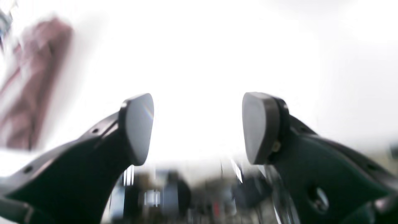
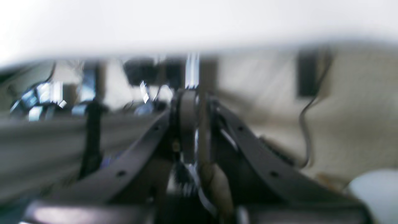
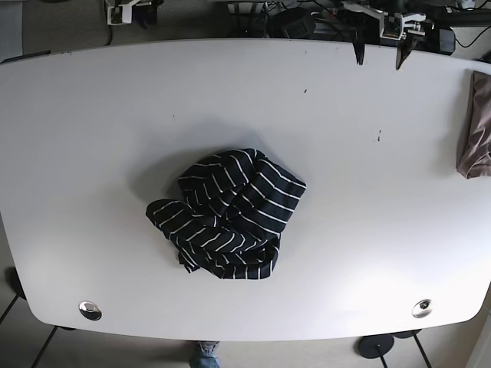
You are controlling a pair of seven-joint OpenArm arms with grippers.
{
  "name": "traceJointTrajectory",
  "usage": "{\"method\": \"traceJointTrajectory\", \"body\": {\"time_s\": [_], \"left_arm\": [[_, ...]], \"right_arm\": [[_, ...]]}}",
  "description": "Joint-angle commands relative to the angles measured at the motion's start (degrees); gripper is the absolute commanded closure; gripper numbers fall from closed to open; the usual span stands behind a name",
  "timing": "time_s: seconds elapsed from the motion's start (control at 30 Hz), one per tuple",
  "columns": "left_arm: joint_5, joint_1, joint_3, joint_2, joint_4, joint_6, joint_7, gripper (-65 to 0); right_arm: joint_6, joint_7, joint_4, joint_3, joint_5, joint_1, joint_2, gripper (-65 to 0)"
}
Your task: Fold the T-shirt properly
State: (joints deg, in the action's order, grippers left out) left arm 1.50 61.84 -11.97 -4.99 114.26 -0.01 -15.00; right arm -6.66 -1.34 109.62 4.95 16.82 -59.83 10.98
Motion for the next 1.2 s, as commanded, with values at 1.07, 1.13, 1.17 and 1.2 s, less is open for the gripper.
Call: {"method": "traceJointTrajectory", "body": {"time_s": [1.07,1.13,1.17,1.2], "left_arm": [[0.1,-22.3,3.0,-0.7,-11.7,0.0,-1.3,-56.8],[0.2,-22.3,3.8,-0.7,-11.7,0.0,-1.3,-56.9],[0.4,-22.3,4.1,-0.7,-11.6,0.0,-1.3,-56.9],[0.4,-22.3,4.2,-0.7,-11.6,0.0,-1.3,-56.8]], "right_arm": [[-12.64,-22.5,-46.5,-0.4,0.1,83.3,-0.1,-53.9],[-13.96,-19.8,-53.1,-0.4,0.4,85.4,-0.2,-53.7],[-14.40,-18.2,-55.3,-0.4,0.3,85.5,-0.8,-53.7],[-14.58,-17.0,-56.3,-0.4,0.1,85.5,-1.8,-53.7]]}}
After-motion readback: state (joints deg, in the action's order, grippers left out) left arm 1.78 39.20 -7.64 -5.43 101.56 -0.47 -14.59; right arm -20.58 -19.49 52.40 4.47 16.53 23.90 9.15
